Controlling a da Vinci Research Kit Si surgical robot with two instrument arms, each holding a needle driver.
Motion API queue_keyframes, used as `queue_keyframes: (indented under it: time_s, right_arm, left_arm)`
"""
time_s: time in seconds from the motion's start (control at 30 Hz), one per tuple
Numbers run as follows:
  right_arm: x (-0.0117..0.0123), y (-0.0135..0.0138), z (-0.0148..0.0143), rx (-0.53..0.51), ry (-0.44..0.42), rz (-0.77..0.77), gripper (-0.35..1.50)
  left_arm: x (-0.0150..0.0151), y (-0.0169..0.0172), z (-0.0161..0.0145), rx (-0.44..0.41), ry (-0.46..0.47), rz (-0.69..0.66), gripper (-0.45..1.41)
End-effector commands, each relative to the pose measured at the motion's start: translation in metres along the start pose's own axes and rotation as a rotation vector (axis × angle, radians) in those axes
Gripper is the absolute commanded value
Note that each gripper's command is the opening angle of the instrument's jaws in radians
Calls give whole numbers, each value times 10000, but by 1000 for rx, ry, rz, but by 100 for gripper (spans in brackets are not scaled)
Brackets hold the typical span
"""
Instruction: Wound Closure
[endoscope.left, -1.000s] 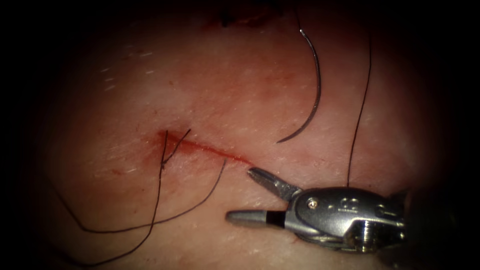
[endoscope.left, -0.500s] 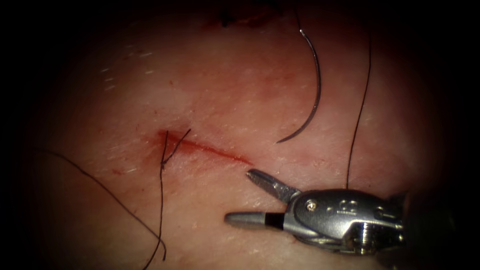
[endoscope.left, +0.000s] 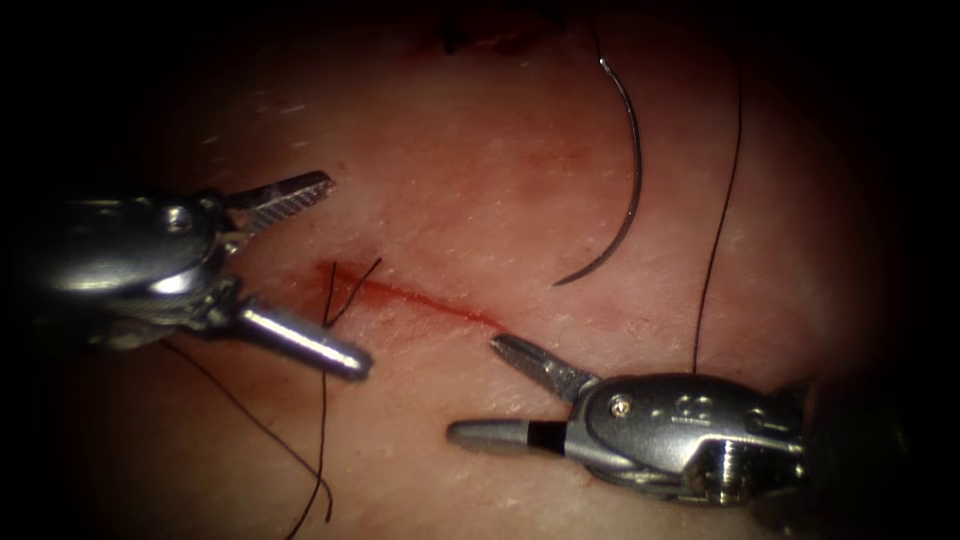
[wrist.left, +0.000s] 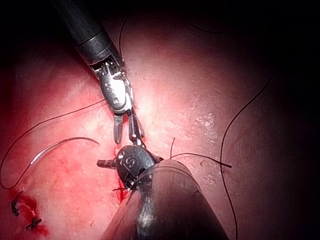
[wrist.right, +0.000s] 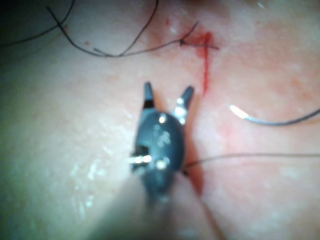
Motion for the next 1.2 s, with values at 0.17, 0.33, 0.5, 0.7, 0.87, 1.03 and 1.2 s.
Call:
queue_keyframes:
  time_s: [0.17,0.33,0.5,0.7,0.87,1.03,1.2]
  right_arm:
    - [-4,-16,9,2,-2,6,136]
    - [-5,-18,9,3,-5,5,136]
    - [-4,-19,12,0,-8,6,136]
    - [-3,-23,13,4,-11,6,136]
    - [-4,-23,12,5,-11,5,136]
    - [-4,-24,14,4,-14,4,136]
    - [-4,-25,13,5,-14,4,136]
  left_arm:
    - [-59,13,31,48,-40,-71,90]
    - [-107,18,30,119,-159,-135,85]
    - [-124,26,28,163,-267,-192,63]
    - [-133,39,39,217,-374,-219,43]
    - [-138,40,25,215,-387,-230,43]
    - [-143,42,11,214,-395,-224,44]
    - [-143,57,3,226,-397,-227,44]
